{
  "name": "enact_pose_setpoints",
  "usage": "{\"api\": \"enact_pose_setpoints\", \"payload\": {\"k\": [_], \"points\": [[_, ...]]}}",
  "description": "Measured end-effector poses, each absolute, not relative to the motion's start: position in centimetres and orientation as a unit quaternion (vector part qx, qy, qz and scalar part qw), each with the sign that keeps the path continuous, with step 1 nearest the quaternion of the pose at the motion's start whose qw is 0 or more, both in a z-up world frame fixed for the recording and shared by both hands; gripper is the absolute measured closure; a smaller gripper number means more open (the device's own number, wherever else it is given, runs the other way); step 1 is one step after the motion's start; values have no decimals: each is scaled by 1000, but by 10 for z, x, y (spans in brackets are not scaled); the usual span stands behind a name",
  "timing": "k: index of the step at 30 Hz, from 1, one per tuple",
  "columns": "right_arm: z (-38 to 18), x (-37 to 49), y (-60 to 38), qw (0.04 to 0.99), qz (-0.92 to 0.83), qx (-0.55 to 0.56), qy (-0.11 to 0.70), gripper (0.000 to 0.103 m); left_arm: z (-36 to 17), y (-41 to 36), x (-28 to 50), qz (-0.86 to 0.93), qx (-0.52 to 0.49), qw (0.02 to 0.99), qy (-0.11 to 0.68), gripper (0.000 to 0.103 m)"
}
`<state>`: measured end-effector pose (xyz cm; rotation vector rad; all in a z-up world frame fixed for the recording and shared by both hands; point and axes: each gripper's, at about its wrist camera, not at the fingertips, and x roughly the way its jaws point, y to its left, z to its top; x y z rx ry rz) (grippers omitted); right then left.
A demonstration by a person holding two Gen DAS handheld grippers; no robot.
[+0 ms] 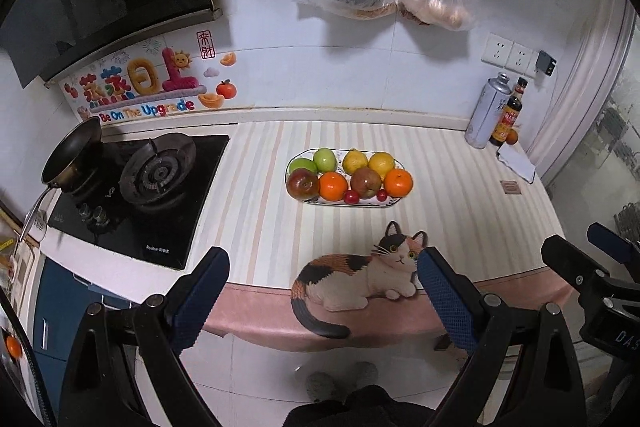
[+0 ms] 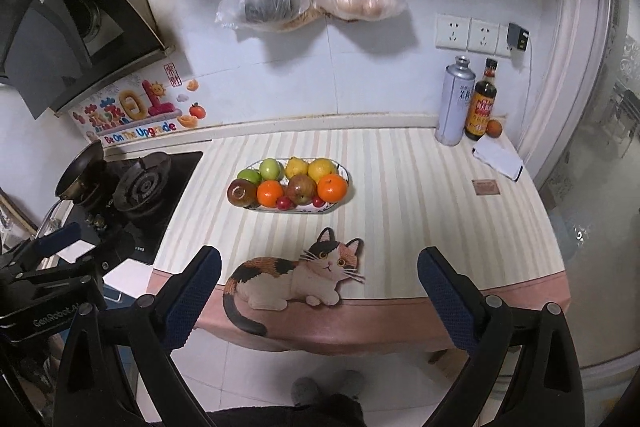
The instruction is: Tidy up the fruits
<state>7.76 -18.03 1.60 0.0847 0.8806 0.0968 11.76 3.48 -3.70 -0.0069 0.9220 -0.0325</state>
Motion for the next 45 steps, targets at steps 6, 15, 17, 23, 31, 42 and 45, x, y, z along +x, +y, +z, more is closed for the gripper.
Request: {"api": "enact_pose_setpoints", "payload": {"k": [6, 15, 17, 23, 31, 42, 45], "points": [[30, 74, -183, 905, 58, 47, 420, 2, -27, 33, 108, -14, -17, 898, 440, 7], [20, 94, -184, 902, 53, 44, 426, 2, -32, 32, 121, -3, -16, 898, 439, 7], [16, 103, -184, 902, 51, 44, 426, 2, -35, 33, 129, -1, -16, 898, 439, 7], [-1, 140, -183, 899, 40, 43, 433, 2, -46, 35, 160, 8, -3, 897, 442, 0], [-28, 182, -176, 892, 34, 35, 449, 2, -66, 38, 196, 24, 7, 890, 456, 0], [-49, 198, -170, 884, 39, 35, 465, 2, -78, 38, 209, 28, 16, 884, 466, 0], [-49, 198, -170, 884, 39, 34, 464, 2, -79, 38, 209, 28, 16, 884, 466, 0]]}}
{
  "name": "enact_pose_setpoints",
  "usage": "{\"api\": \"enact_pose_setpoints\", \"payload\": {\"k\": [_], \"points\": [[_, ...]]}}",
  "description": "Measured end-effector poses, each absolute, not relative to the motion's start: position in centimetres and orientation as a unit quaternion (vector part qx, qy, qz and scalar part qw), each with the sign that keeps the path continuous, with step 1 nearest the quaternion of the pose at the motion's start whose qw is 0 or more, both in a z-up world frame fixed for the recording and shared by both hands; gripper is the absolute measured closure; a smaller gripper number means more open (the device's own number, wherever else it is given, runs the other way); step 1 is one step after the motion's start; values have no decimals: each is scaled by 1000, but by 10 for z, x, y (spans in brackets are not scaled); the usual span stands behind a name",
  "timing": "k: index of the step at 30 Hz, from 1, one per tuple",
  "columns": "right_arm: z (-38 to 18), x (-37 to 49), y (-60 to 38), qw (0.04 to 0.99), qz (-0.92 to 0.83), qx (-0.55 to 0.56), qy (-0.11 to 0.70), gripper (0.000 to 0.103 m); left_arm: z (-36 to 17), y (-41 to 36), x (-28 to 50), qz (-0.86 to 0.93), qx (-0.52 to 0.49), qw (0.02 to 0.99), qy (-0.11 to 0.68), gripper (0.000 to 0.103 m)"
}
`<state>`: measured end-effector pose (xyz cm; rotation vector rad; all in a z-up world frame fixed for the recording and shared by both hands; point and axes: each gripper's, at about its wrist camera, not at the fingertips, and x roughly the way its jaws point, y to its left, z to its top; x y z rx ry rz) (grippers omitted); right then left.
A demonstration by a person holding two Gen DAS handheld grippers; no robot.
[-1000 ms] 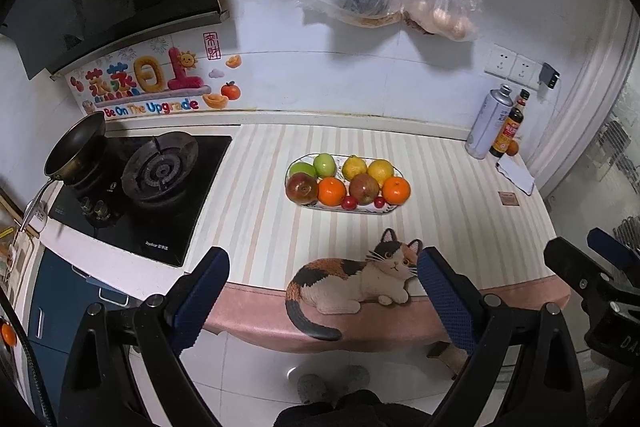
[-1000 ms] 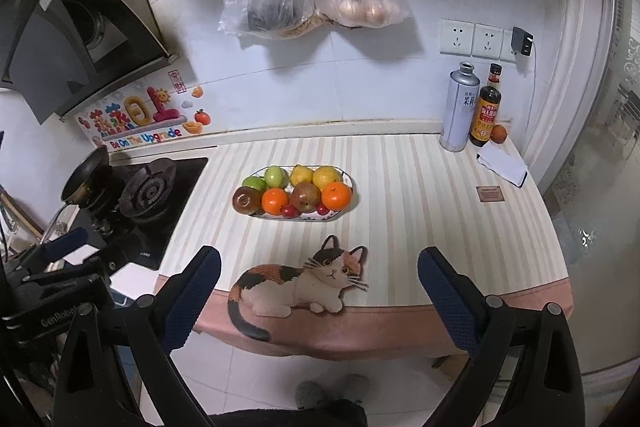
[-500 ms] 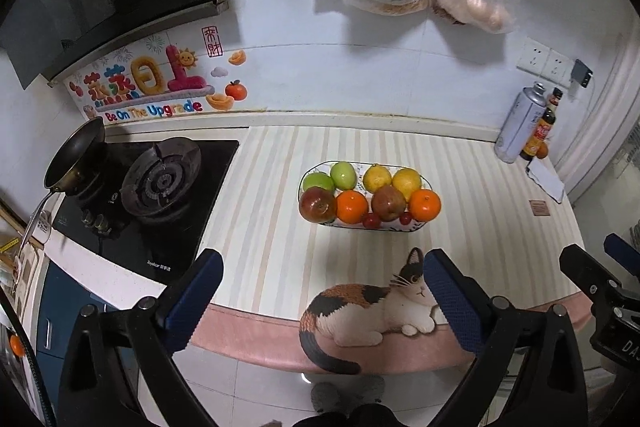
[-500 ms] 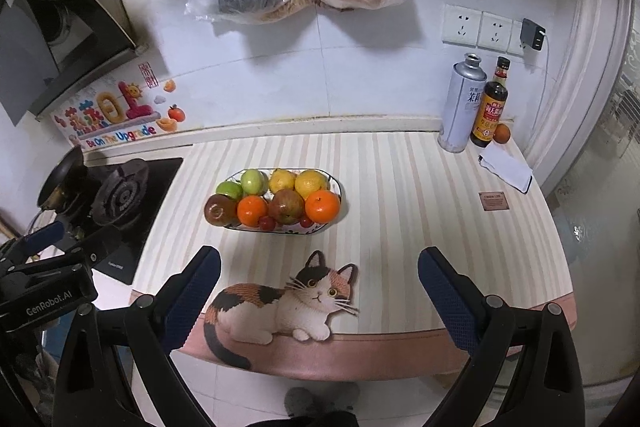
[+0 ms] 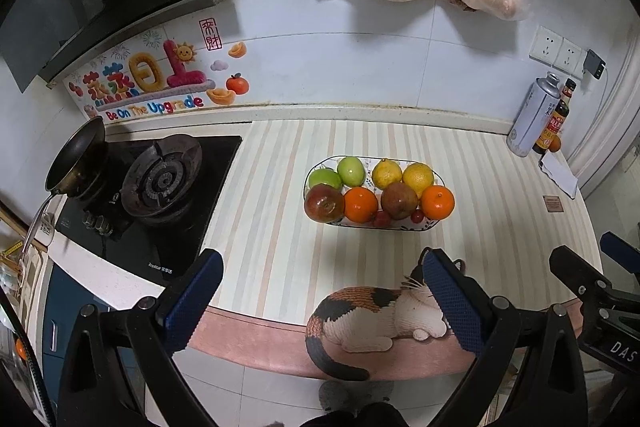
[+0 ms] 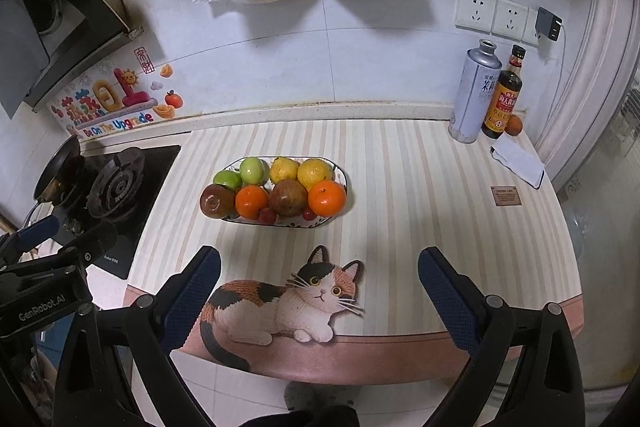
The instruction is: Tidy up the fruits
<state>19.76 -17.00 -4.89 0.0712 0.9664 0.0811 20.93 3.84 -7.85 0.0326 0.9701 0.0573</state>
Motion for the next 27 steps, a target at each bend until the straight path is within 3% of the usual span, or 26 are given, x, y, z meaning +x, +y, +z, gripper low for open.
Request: {"api": "enact_pose_setpoints", "payload": {"k": [27], "points": [[-39, 182, -174, 888, 48, 37, 456, 2, -72, 32, 199, 26, 11, 888, 460, 0]]}}
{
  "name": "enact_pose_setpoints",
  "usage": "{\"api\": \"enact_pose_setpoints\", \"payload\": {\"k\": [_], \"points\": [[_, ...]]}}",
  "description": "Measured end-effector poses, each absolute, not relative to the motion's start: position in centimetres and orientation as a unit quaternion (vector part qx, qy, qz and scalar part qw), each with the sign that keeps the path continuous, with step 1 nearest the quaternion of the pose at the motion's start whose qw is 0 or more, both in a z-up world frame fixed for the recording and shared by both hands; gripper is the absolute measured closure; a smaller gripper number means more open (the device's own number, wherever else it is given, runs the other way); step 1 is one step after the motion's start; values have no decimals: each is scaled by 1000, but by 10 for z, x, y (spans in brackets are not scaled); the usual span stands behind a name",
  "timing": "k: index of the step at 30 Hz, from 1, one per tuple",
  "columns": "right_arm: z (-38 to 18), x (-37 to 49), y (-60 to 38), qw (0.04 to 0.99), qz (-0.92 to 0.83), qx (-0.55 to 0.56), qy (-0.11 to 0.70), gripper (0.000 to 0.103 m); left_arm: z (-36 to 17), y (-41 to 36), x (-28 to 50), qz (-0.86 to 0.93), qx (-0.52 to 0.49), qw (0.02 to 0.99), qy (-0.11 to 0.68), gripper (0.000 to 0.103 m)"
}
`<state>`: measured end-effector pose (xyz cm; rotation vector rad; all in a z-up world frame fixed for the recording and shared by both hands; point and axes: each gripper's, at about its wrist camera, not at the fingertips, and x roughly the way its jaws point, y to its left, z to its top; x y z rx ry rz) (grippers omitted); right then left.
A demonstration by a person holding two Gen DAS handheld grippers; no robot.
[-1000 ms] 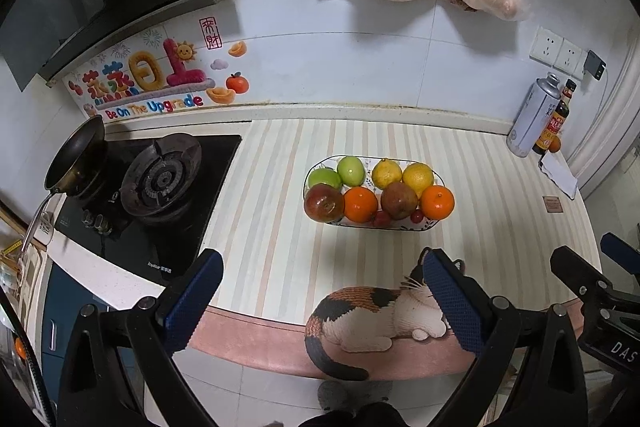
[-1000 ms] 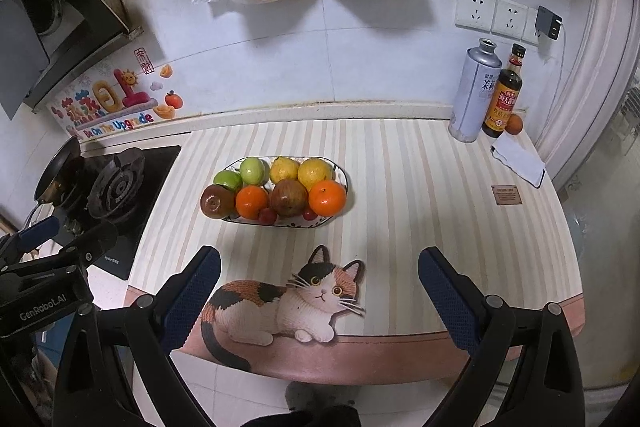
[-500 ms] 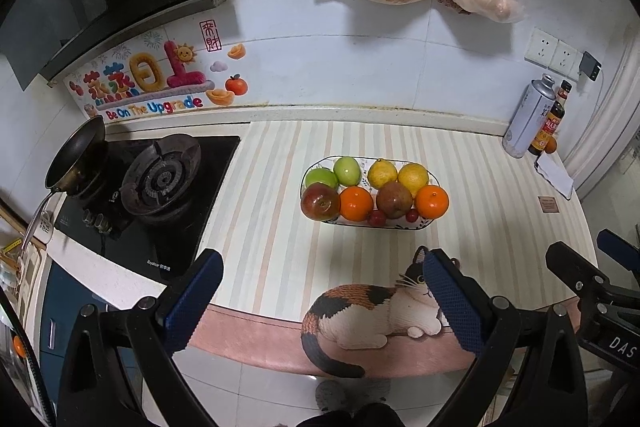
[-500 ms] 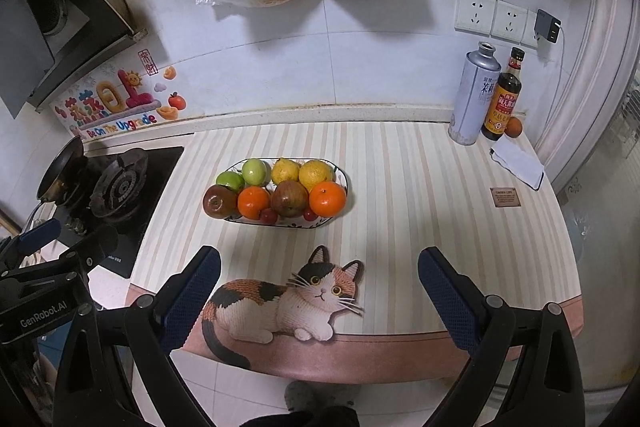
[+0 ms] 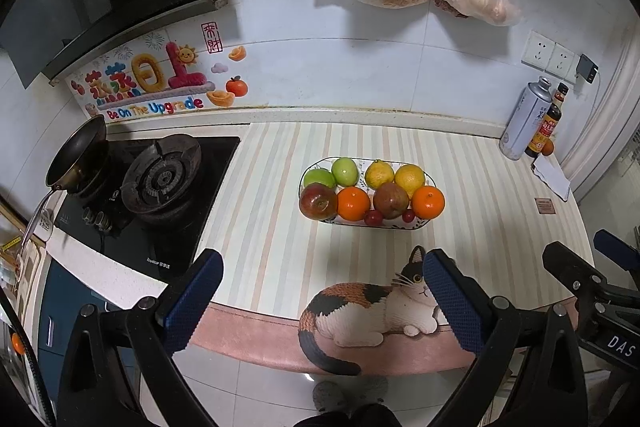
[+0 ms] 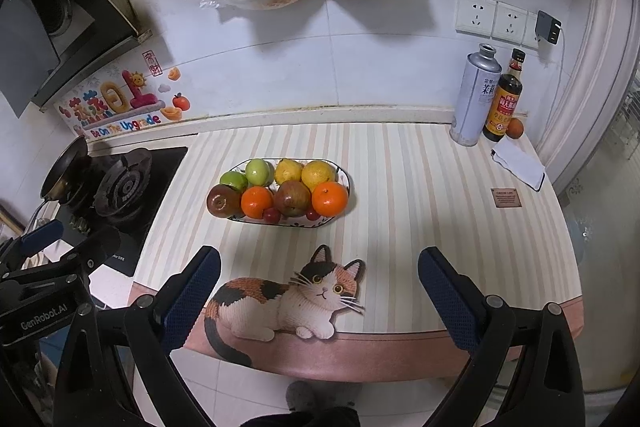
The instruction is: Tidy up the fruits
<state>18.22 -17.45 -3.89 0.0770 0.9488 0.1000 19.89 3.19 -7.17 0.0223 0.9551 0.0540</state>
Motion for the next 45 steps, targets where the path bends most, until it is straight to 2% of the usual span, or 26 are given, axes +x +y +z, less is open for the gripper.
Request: {"api": "enact_pose_setpoints", "payload": {"k": [45], "points": [[-35, 191, -167, 886, 64, 30, 458, 2, -65, 30, 193, 28, 1, 889, 456, 0]]}}
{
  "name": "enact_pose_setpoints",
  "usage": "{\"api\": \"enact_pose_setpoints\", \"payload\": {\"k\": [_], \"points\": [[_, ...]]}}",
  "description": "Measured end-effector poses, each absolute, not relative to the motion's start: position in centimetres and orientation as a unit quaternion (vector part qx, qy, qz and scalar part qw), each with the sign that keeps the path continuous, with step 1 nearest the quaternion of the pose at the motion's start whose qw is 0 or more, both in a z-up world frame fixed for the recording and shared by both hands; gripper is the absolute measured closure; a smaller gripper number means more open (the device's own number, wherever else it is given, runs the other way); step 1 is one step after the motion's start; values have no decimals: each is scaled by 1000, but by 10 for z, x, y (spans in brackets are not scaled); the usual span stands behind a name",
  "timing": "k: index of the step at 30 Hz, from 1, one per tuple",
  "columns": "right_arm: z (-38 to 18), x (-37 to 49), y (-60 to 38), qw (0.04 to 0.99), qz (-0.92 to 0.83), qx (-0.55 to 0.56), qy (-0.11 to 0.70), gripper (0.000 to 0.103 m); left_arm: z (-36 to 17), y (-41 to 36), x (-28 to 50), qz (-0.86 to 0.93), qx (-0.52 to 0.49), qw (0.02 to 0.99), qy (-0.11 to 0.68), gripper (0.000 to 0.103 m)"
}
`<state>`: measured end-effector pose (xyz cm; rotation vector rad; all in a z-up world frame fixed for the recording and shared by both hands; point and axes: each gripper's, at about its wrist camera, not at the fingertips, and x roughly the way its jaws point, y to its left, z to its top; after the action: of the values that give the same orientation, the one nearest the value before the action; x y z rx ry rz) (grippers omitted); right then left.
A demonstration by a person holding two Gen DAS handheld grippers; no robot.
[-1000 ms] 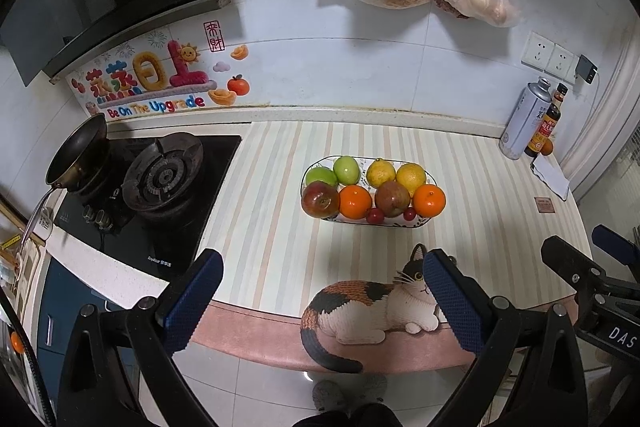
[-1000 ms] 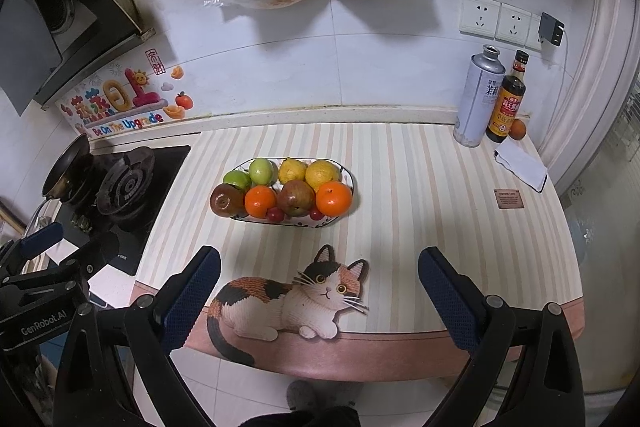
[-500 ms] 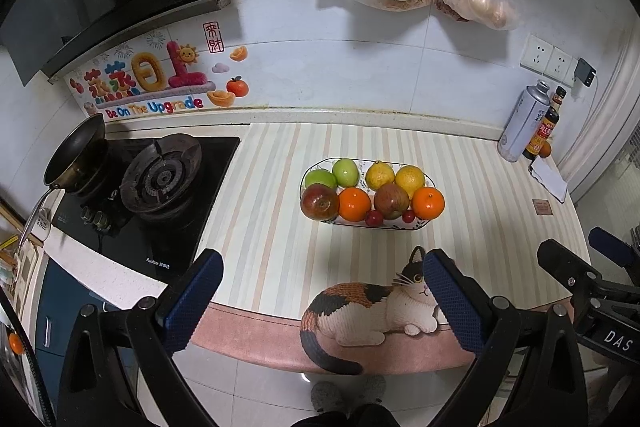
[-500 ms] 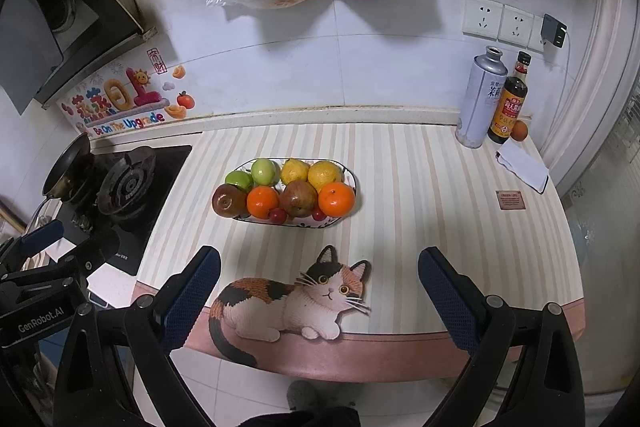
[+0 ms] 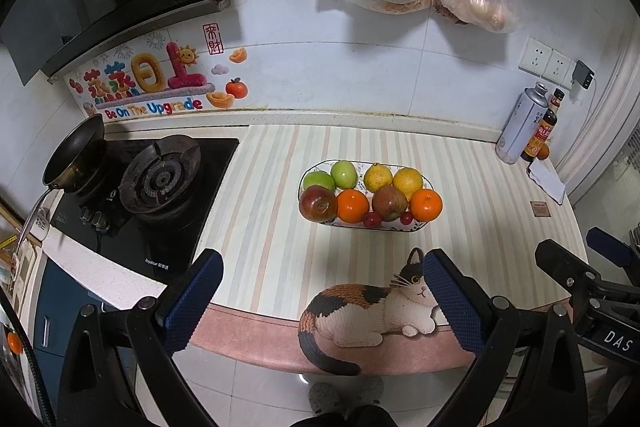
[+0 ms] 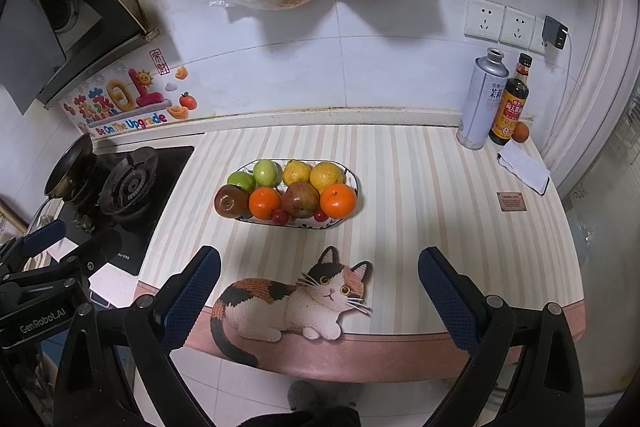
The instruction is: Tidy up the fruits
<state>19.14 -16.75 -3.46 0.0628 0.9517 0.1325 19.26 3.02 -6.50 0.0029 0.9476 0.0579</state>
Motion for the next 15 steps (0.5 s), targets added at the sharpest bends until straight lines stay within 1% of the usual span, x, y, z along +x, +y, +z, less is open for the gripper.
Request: {"api": "enact_pose_setpoints", "payload": {"k": [15], "points": [[-34, 189, -174, 887, 66, 32, 456, 2, -60, 22, 192, 29, 1, 892, 452, 0]]}}
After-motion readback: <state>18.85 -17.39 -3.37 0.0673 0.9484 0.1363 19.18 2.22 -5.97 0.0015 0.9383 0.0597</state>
